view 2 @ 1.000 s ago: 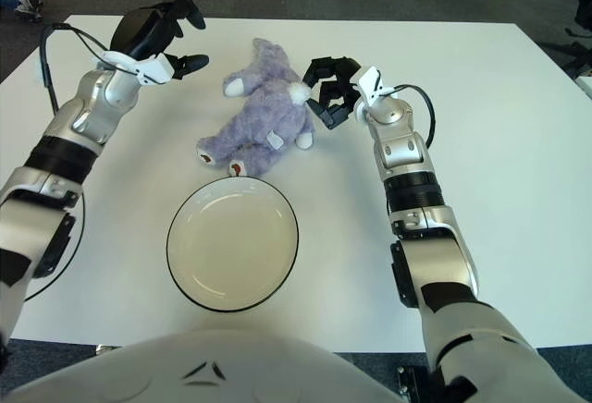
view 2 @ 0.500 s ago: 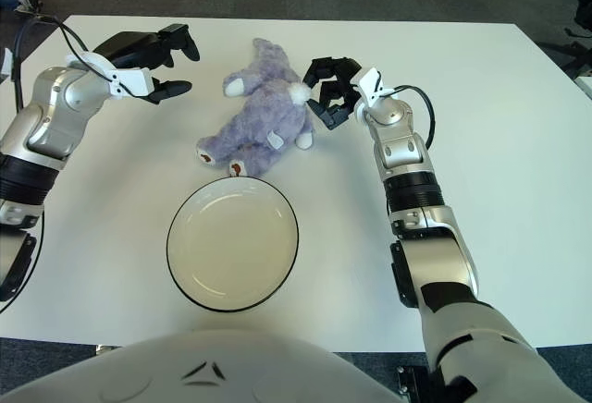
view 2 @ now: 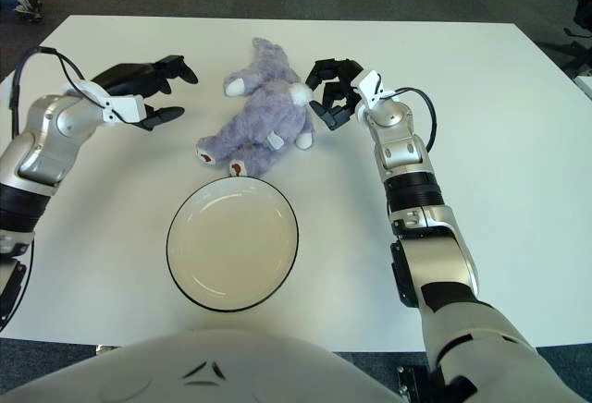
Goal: Put the doll into the plate.
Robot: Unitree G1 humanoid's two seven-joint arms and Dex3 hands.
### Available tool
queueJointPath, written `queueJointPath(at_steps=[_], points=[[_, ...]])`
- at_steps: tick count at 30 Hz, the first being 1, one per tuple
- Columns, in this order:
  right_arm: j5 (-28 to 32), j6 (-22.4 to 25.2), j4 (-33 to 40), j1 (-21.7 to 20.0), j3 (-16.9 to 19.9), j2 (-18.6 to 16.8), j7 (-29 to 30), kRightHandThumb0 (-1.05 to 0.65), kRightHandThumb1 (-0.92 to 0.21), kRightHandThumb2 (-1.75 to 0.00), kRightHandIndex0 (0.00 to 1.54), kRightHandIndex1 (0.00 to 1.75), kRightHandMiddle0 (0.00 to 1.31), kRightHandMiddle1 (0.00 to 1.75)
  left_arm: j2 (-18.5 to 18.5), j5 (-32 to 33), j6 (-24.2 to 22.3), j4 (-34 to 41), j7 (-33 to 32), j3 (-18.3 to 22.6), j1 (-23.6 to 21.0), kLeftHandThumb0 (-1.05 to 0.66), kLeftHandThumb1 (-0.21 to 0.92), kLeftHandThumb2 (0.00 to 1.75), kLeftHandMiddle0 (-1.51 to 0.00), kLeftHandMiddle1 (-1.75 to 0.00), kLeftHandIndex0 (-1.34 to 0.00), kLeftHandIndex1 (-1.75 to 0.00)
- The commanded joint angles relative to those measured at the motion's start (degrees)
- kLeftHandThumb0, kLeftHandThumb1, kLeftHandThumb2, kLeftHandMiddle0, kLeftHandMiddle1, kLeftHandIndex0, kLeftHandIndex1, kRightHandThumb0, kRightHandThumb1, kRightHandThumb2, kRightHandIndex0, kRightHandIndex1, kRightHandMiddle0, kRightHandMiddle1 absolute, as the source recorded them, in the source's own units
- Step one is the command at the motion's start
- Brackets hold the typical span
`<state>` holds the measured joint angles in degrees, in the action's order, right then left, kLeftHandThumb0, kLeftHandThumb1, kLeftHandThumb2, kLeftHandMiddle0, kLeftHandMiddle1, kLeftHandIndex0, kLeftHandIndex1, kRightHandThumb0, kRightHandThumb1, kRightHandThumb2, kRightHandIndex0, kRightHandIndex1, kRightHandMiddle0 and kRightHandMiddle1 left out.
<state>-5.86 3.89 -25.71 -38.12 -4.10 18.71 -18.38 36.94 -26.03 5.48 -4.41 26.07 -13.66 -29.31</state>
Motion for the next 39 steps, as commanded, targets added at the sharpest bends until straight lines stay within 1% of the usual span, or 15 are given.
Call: queueJointPath(at_steps=[1, 5, 9, 15, 19, 23, 28, 31, 36, 39], points=[[-0.8, -1.5, -0.3, -0.4, 0.0, 0.3, 0.8, -0.01, -0.08, -1.46, 0.74, 1.75, 0.79, 1.38, -1.8, 2.5, -0.2, 0.1, -0.2, 1.3, 1.0, -1.00, 0.92, 0.79, -0.25, -1.14, 0.00, -0.96], [-1.0, -2.1, 0.0, -0.1, 0.0, 0.2, 1.2, -0.01, -0.09, -1.47, 0.74, 1.75, 0.77, 1.41, -3.7, 5.2, -1.2, -0.2, -0.2, 2.5, 1.5, -0.97, 0.92, 0.68, -0.22, -1.08, 0.00, -0.94], [-1.7, -2.3, 0.2, 0.0, -0.3, 0.3, 1.7, -0.01, -0.09, -1.47, 0.73, 1.75, 0.77, 1.41, -5.3, 6.3, -2.4, -0.2, -0.7, 3.1, 1.8, -0.93, 0.92, 0.59, -0.21, -1.02, 0.00, -0.92], [-2.7, -2.4, 0.3, 0.0, -0.6, 0.5, 2.0, -0.01, -0.09, -1.47, 0.73, 1.75, 0.79, 1.40, -6.6, 7.0, -4.1, 0.7, 0.0, 3.3, 1.7, -0.93, 0.92, 0.56, -0.19, -0.98, 0.00, -0.88], [-3.2, -2.6, 0.3, 0.1, -0.7, 0.6, 2.2, -0.01, -0.09, -1.46, 0.72, 1.75, 0.79, 1.40, -6.9, 7.7, -5.6, 1.0, 1.0, 3.2, 1.6, -0.94, 0.92, 0.58, -0.18, -0.98, 0.00, -0.87], [-4.0, -2.8, 0.2, 0.1, -0.9, 0.7, 2.7, -0.01, -0.09, -1.46, 0.72, 1.75, 0.79, 1.40, -8.0, 8.6, -7.8, 1.7, 1.6, 3.0, 1.5, -0.96, 0.92, 0.65, -0.16, -1.04, 0.00, -0.88], [-4.3, -2.9, 0.2, 0.1, -0.9, 0.7, 3.0, -0.01, -0.10, -1.45, 0.71, 1.75, 0.79, 1.40, -8.8, 8.8, -9.6, 2.9, 2.1, 2.7, 1.5, -0.98, 0.92, 0.69, -0.16, -1.08, 0.00, -0.90], [-4.5, -2.8, 0.1, 0.0, -0.8, 0.7, 3.1, -0.01, -0.10, -1.45, 0.70, 1.75, 0.79, 1.40, -9.6, 9.6, -12.0, 3.9, 2.7, 2.7, 1.4, -0.98, 0.92, 0.72, -0.17, -1.11, 0.00, -0.92], [-4.6, -2.8, 0.1, 0.0, -0.8, 0.7, 3.0, -0.01, -0.10, -1.45, 0.70, 1.75, 0.79, 1.41, -10.1, 10.6, -14.3, 5.2, 3.5, 2.7, 1.4, -1.00, 0.92, 0.75, -0.16, -1.18, 0.00, -0.95], [-4.4, -2.8, 0.1, -0.1, -0.7, 0.7, 2.9, -0.01, -0.10, -1.45, 0.70, 1.75, 0.79, 1.40, -10.6, 11.6, -16.2, 7.2, 4.9, 2.4, 1.5, -1.01, 0.92, 0.76, -0.15, -1.22, 0.00, -0.98]])
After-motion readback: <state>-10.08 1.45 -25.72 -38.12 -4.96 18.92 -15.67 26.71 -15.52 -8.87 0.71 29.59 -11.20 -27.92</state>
